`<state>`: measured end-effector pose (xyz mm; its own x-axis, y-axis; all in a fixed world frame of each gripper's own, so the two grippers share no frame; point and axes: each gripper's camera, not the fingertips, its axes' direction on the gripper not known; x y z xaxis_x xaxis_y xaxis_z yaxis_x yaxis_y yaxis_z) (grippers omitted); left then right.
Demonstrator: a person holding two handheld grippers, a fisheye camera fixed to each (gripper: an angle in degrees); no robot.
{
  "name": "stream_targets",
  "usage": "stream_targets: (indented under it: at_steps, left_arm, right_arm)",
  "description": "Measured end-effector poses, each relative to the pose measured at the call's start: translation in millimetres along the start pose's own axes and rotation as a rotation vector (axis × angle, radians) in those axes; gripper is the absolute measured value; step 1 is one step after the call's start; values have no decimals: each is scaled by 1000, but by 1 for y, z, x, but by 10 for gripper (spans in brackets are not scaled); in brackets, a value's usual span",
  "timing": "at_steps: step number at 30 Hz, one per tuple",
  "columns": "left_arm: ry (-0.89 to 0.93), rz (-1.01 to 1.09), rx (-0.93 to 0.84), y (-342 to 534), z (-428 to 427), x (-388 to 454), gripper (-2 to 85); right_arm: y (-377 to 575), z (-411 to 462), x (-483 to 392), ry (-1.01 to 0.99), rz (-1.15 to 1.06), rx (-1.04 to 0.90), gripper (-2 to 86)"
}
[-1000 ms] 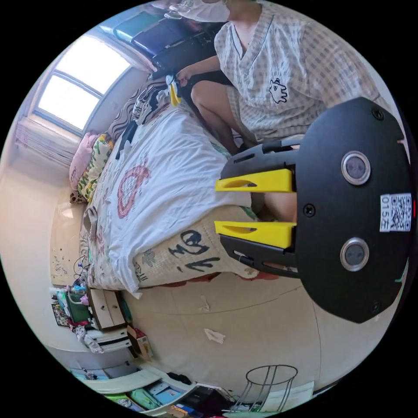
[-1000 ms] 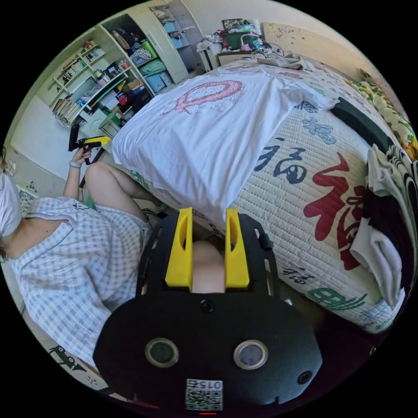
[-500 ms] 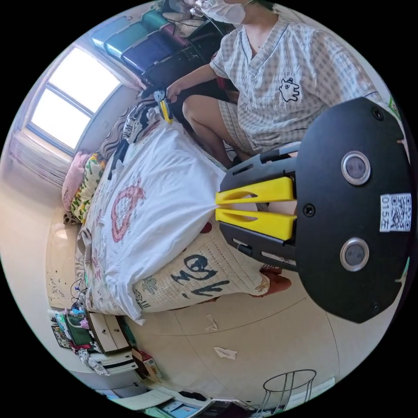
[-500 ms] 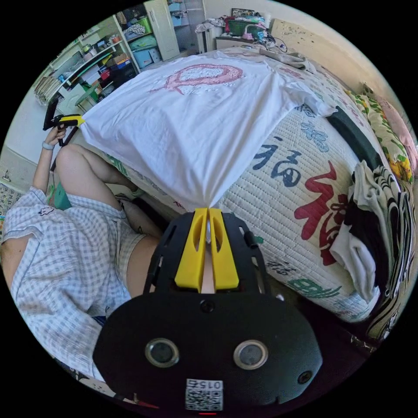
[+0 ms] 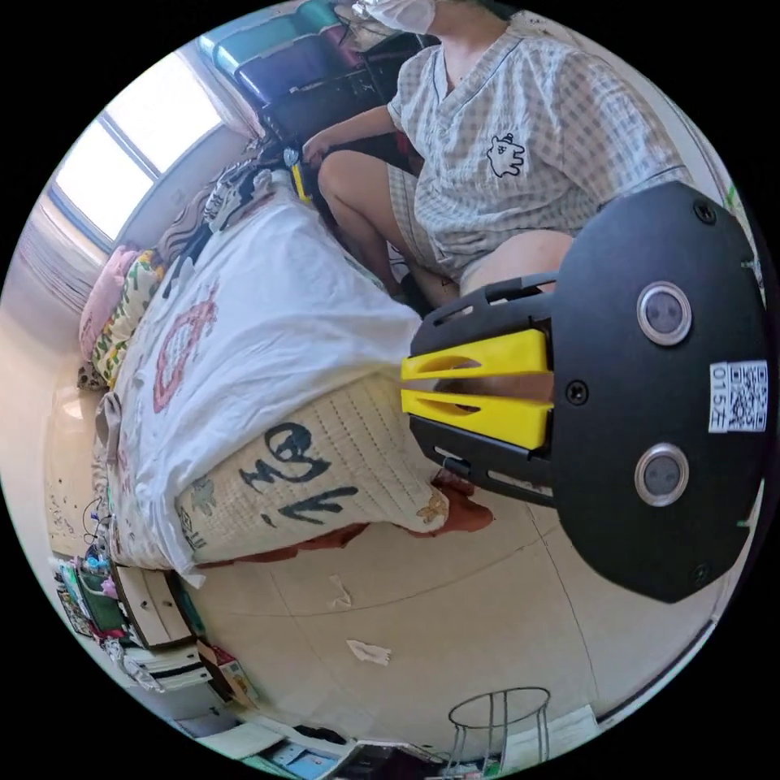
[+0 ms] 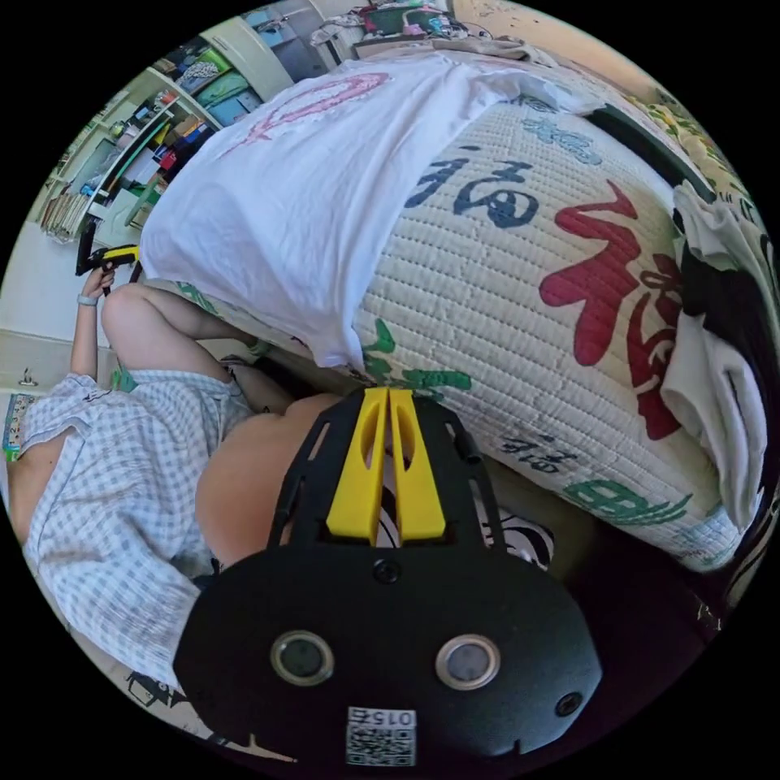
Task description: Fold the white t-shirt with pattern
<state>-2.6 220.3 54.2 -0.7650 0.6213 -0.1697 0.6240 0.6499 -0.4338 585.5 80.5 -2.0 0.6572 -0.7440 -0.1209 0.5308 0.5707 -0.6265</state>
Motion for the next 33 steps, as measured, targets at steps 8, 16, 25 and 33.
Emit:
stream_targets:
  at_steps: [8, 16, 25, 33]
  left_arm:
    - [-150, 146, 271, -141, -94, 65, 42]
    - [86, 343, 287, -466, -15, 210, 74]
    - [120, 383, 117, -715, 180, 336, 81]
    - [182, 331, -22, -774, 298, 359, 64]
  right_arm:
    - [-49, -100, 50, 34, 88, 588, 31]
    - [-165, -68, 114, -69, 85, 512, 64]
    - [-156, -10, 204, -274, 140, 522, 54]
    - [-150, -13, 193, -118, 106, 527, 61]
